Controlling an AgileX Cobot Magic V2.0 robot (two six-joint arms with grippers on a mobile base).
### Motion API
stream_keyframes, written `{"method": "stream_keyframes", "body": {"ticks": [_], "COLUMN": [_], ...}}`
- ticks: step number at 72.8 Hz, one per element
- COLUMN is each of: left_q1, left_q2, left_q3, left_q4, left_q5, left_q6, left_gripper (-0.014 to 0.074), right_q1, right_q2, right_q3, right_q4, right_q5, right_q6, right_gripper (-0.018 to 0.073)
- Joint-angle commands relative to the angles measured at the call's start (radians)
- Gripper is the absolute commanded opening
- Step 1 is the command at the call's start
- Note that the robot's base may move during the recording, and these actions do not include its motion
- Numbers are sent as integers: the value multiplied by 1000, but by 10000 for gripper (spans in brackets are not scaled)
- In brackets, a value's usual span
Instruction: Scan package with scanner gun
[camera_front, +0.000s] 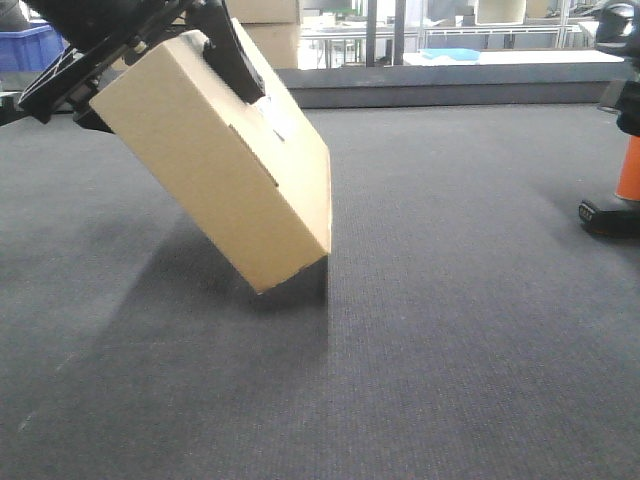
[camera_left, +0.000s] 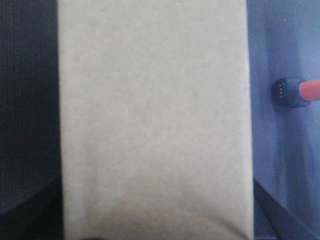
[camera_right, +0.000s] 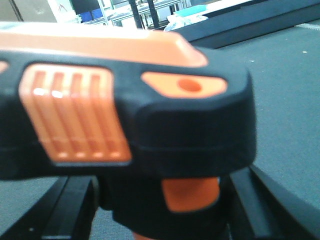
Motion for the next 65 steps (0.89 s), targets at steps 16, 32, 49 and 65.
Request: {"method": "stream_keyframes", "body": {"ticks": [16,32,49,65], "left_q1": [-6,-6,-6,-6], "left_q2": [-3,-3,-3,-3], "left_q3": [-1,-1,-1,-1], "left_q4": [-5,-8,-37,-37], "left_q5": [-3,1,7,5], "left_q6": [0,0,0,0], "left_gripper": [-111,-111,-111,-111], "right_q1": [-4,-4,-4,-4], "right_q2": [-3,-85,-246,-323], "right_q3": [-5,-5,-5,-5], "right_q4": [-2,-45,-45,-45], "right_q5": [-58,-33,184,278], "right_q6": [-1,-124,-483,-712], "right_gripper": [-100,-162,-162,-162]}}
